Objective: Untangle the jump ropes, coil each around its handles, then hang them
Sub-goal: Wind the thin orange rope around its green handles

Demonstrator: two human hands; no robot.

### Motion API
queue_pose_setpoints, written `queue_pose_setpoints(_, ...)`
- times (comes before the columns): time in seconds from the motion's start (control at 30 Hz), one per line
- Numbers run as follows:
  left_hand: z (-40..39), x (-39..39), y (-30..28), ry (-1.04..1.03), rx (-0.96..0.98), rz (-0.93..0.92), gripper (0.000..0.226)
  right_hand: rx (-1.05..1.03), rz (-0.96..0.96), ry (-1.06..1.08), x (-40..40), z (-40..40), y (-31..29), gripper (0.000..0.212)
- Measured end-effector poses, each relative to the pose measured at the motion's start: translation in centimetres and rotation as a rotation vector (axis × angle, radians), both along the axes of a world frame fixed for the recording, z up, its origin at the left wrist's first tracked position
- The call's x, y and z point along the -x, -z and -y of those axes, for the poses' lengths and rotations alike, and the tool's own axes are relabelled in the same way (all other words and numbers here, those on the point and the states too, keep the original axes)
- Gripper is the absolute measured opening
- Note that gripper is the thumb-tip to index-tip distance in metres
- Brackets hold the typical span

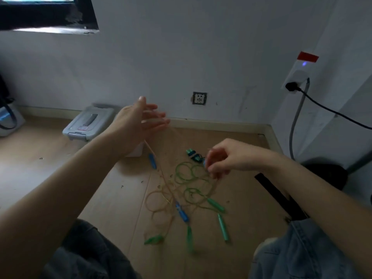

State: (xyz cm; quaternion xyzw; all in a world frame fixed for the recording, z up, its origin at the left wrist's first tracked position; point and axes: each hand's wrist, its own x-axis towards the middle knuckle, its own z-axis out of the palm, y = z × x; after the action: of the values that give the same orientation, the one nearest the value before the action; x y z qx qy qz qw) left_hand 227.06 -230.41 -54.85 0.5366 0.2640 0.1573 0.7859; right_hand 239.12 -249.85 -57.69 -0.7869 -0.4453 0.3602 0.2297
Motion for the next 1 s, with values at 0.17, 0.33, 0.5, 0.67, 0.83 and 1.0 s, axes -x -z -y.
queue_pose_setpoints(0.17, 2.8, 0.4, 2.0, 0.618, -0.323, -0.184, 0.047, -0.411, -0.311, 0.085, 0.8, -0.2, -2.1, 0.021)
queue_pose_setpoints(0.33, 2.8, 0.0, 1.9, 0.422, -0.45, -0.173, 0.014, -0.582, 0.082, 0.417, -0.5, 0.1, -3.2, 0.013)
queue_pose_setpoints(0.5, 0.8, 0.0, 0.7, 0.106, -0.56, -0.026, 0.018, 0.208, 0.319, 0.217, -0.8, 0.6, -1.6, 0.033)
queue_pose_setpoints(0.67, -0.6, -0.2, 2.2, 0.016, -1.332, -0.164, 0.018, -0.081, -0.019, 0.292, -1.0, 0.1, -2.5, 0.032)
queue_pose_setpoints(0.83, -1.5, -0.4, 4.9, 0.385, -1.531, -0.743, 0.052, -0.642, -0.12, 0.669, -1.2, 0.6, -3.1, 0.022)
queue_pose_setpoints(1.0, -0.9, -0.4, 3.9, 0.411, -1.39, -0.544, 0.039, -0.503, -0.465, 0.62, -0.9, 0.8, -3.4, 0.037)
